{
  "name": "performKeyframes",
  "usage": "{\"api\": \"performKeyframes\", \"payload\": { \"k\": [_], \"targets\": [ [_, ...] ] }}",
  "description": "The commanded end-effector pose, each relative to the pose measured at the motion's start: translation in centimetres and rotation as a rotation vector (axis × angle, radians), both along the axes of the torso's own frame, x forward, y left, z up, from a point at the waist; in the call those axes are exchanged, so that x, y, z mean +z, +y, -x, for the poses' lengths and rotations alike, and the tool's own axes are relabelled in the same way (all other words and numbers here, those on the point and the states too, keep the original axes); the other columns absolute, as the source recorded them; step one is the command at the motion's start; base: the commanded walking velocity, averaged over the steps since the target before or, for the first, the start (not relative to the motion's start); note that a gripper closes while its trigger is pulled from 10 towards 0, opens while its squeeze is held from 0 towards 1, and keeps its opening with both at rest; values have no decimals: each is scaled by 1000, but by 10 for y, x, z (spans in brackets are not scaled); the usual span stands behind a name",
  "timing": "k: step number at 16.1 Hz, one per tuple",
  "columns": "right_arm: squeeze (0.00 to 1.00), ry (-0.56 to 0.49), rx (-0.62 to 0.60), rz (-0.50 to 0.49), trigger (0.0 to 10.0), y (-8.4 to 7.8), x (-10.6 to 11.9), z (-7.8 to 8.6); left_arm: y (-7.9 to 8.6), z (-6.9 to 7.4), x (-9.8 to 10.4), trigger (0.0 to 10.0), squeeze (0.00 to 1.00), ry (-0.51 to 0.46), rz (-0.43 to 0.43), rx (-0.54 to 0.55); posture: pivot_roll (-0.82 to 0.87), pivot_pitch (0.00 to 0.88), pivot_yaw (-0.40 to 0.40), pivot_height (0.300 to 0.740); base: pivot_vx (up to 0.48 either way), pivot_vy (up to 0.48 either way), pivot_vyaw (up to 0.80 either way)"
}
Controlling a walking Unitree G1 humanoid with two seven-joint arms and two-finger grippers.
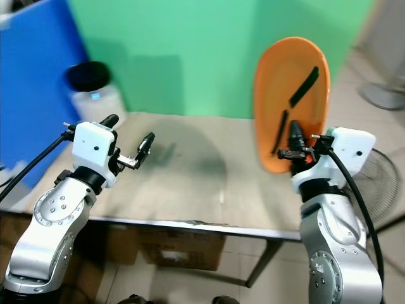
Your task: Setting the table
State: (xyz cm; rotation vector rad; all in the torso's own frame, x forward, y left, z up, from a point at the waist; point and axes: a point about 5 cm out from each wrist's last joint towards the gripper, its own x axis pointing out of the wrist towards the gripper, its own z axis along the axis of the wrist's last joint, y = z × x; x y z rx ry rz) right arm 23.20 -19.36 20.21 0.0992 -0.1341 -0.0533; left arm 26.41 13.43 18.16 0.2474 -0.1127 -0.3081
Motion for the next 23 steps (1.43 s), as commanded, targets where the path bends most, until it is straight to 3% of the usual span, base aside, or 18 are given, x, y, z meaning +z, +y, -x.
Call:
{"api": "performKeyframes", "payload": {
  "k": [1, 2, 5, 10, 16, 23],
  "targets": [
    [0, -35, 40, 15, 10000, 9, 5, -1, 5, -3, 0, 10000, 0, 11, 2, 41, 73, 0, 36, 740, 0, 0, -800],
    [0, -20, 93, 34, 10000, 19, 2, -4, 10, -5, -5, 10000, 0, 33, -26, 79, 73, 0, 36, 740, 0, 0, -800],
    [0, 20, 117, 49, 10000, 24, -3, -7, 15, -3, -3, 10000, 0, 31, -21, 99, 82, 0, 29, 740, 0, 0, -800],
    [0, 67, 108, 83, 10000, 26, -10, -10, 22, -4, -3, 10000, 0, 46, 34, 150, 81, 0, 23, 740, 0, 0, -800],
    [0, 87, 130, 106, 10000, 30, -10, -12, 21, -4, -2, 10000, 0, 41, 35, 154, 82, 0, 15, 740, 0, 0, -800],
    [0, 96, 141, 108, 10000, 32, -10, -12, 20, -3, -2, 10000, 0, 50, 39, 149, 81, 0, 12, 740, 0, -148, -171]
  ]
}}
